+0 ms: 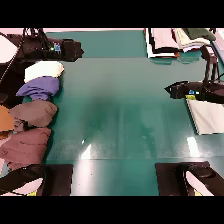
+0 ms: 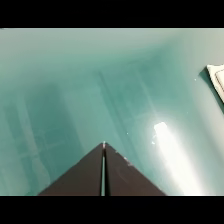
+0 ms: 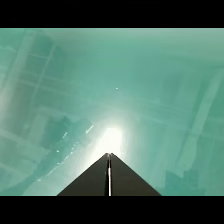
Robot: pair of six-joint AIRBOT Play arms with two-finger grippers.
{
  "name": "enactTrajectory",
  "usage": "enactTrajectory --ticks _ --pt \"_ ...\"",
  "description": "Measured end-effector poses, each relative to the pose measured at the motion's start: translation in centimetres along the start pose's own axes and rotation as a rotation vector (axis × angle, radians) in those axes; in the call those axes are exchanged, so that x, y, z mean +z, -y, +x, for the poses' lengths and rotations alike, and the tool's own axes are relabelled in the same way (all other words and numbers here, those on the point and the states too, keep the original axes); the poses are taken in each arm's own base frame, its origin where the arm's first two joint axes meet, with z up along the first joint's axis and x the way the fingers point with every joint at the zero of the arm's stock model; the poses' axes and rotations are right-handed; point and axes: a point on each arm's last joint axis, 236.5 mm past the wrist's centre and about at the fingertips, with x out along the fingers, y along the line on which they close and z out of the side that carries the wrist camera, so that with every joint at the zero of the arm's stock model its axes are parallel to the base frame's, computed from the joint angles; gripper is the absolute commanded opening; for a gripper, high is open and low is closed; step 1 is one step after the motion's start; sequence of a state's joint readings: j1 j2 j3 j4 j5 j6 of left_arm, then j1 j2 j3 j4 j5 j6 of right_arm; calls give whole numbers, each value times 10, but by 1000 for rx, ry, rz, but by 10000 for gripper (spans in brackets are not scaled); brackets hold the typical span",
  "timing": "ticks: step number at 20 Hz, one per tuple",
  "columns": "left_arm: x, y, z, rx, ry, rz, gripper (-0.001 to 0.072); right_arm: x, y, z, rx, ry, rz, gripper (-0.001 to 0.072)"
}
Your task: Fold the shirts.
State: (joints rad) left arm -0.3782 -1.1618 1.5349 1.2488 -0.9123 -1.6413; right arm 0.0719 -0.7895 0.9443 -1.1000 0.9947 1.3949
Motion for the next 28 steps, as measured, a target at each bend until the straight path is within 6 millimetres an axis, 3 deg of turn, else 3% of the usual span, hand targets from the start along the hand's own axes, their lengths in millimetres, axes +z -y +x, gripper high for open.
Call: enactTrajectory --ticks 14,15,16,17,18,21,23,25,28 --pt "1 0 0 -1 3 -1 26 6 1 0 -4 26 0 19" --pt "4 0 0 -1 17 0 99 6 1 0 -4 26 0 19" --pt "8 -1 0 5 34 9 452 6 1 0 -4 26 0 19" --pt "13 -6 0 26 53 37 630 6 1 0 -4 26 0 19" --pt "17 -15 0 62 71 66 613 6 1 0 -4 26 0 19" --pt "28 -71 0 248 94 120 613 6 1 0 -4 26 0 19" --pt "28 -128 4 385 75 117 613 6 1 0 -4 26 0 19" --pt "18 -186 12 496 28 86 613 6 1 0 -4 25 0 19" --pt "-14 -269 32 618 -71 25 613 6 1 0 -4 26 0 19"
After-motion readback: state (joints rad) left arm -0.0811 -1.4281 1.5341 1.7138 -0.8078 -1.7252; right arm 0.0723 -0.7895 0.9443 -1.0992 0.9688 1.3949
